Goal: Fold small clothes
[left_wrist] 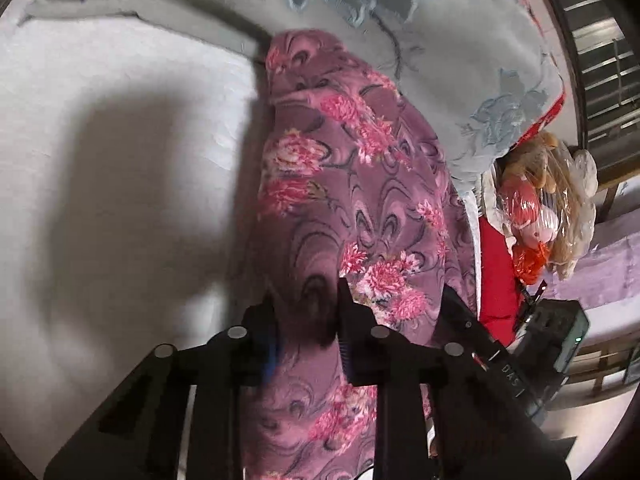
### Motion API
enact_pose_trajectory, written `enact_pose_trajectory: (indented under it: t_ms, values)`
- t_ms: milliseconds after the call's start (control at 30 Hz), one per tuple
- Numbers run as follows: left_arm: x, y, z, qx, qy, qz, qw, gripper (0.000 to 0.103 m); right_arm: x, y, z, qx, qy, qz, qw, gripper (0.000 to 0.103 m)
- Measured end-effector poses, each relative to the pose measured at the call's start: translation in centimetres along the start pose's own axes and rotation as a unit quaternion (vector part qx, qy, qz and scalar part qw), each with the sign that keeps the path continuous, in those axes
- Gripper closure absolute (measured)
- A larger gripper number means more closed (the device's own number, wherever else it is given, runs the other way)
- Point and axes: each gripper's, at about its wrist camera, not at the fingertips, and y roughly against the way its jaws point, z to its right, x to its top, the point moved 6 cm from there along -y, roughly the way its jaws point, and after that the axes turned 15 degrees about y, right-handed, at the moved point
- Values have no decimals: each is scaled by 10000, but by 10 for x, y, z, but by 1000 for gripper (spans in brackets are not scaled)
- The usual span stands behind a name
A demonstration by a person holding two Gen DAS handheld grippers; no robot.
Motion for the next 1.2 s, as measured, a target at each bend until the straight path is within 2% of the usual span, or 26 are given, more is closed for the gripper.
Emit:
enact_pose_trajectory:
  t_ms: [167,333,500,567,600,633,700,733,800,833,900,1000,1100,1167,1200]
  values:
    - [-16,23,7,201,-303,375,9986,82,-10,20,-32,189,184,107,9996,82]
    - [-40,68,-31,34,-131,539,9985,82,-36,42,-73,590,241,152,9979,82]
    - [-85,70,-74,109,212,377,9990,80,-81,45,-97,863,186,-71,9961,82]
    - [-95,59,-95,313,370,239,9985,75,-108,32,-98,662,227,-461,9965,80]
    - [-98,53,-108,460,457,168,9978,66,-116,27,-95,485,237,-588,9968,78]
    - [-99,52,-111,368,537,131,9978,63,-120,29,-90,519,93,-583,9969,75]
    - [-97,62,-115,183,685,142,9974,65,-113,40,-83,453,-88,-470,9978,74]
    - [-92,71,-112,126,659,284,9973,65,-100,51,-80,204,-59,-252,9995,71]
    - [-80,87,-95,12,471,586,9972,64,-80,60,-84,106,103,47,9999,71]
    - [-73,89,-84,-1,360,661,9972,57,-65,59,-91,198,245,190,9993,71]
    - [-61,84,-63,42,150,757,9970,47,-50,49,-105,288,498,201,9981,71]
    - [-43,66,-47,334,-73,890,9954,47,-34,20,-126,208,1176,125,9928,72]
    - [-24,43,-51,808,-139,1011,9915,46,-34,-5,-124,-40,1489,52,9888,75]
    - [-13,20,-60,1256,-214,1007,9867,37,-44,-33,-98,-717,1619,-375,9835,80]
    - [-8,8,-65,1289,-179,857,9878,28,-49,-45,-87,-855,1631,-574,9812,81]
